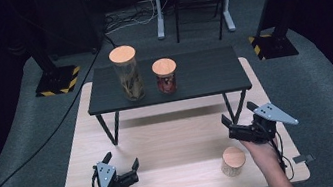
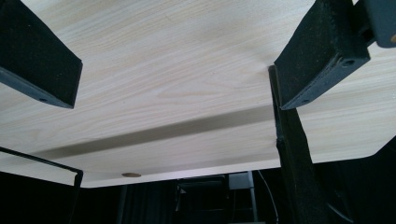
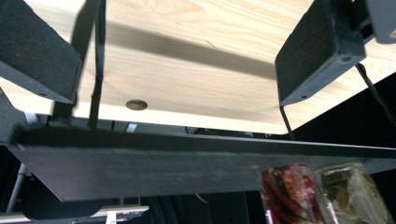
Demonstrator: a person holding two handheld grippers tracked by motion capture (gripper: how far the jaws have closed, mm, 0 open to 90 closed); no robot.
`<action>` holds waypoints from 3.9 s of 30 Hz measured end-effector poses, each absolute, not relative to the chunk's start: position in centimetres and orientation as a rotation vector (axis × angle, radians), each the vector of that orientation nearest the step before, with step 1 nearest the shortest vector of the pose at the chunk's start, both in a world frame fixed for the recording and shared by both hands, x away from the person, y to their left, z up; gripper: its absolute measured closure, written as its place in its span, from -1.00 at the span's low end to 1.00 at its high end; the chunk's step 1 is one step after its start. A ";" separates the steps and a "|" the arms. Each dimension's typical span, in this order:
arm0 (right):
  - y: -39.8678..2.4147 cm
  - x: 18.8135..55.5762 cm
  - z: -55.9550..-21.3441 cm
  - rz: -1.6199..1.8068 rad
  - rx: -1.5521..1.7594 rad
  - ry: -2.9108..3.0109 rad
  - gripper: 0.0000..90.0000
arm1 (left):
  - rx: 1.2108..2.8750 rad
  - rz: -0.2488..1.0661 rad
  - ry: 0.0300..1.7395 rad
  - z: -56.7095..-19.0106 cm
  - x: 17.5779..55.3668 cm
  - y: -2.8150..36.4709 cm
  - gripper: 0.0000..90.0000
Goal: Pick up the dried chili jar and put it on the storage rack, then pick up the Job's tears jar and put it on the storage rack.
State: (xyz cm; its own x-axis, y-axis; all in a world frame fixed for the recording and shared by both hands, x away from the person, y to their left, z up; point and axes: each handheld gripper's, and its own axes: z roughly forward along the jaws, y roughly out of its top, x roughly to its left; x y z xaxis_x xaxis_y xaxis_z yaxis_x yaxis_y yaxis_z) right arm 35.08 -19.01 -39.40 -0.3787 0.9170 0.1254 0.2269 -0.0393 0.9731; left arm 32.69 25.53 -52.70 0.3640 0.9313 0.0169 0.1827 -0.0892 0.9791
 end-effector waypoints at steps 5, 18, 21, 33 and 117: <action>-20.2 34.8 -40.7 1.453 1.227 1.620 -1.00 | 1.544 0.868 1.039 -52.7 32.7 25.5 -0.99; -22.3 33.7 -43.2 1.420 1.263 1.580 -1.00 | 1.544 0.869 1.040 -52.7 32.7 25.5 -0.99; -22.8 33.5 -43.8 1.413 1.272 1.571 -1.00 | 1.544 0.870 1.040 -52.7 32.7 25.5 -0.99; -24.1 32.9 -45.8 1.363 1.287 1.567 -1.00 | 1.545 0.869 1.039 -52.7 32.7 25.5 -0.99; -27.1 30.1 -51.4 1.425 1.420 1.491 -1.00 | 1.548 0.873 1.039 -52.7 32.7 25.4 -0.99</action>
